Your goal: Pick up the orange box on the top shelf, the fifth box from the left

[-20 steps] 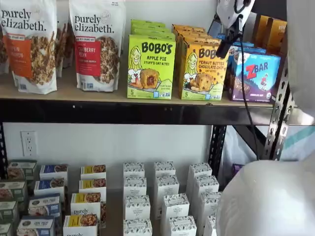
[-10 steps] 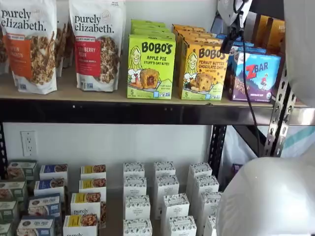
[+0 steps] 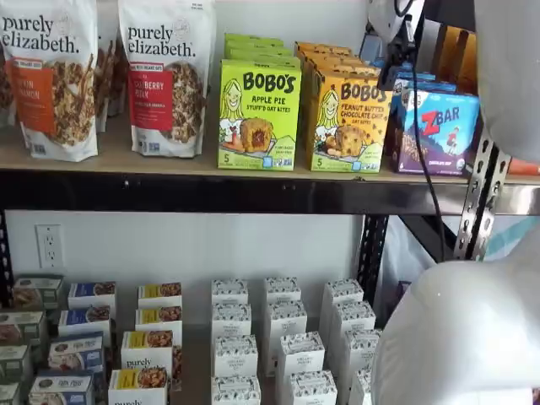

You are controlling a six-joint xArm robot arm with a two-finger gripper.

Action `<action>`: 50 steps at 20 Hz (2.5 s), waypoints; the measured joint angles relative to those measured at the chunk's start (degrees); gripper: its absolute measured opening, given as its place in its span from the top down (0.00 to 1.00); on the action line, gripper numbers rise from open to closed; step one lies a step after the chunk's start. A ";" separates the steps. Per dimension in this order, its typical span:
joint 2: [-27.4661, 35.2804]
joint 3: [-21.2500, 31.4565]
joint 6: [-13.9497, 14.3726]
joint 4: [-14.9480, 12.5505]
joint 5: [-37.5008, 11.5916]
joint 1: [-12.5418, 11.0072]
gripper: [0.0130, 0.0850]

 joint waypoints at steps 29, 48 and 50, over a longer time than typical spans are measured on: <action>14.55 -12.12 3.66 -2.61 6.52 4.21 0.00; 15.38 -9.14 6.20 -4.33 5.57 7.04 0.00; 15.27 -8.68 6.21 -4.49 5.36 7.07 0.00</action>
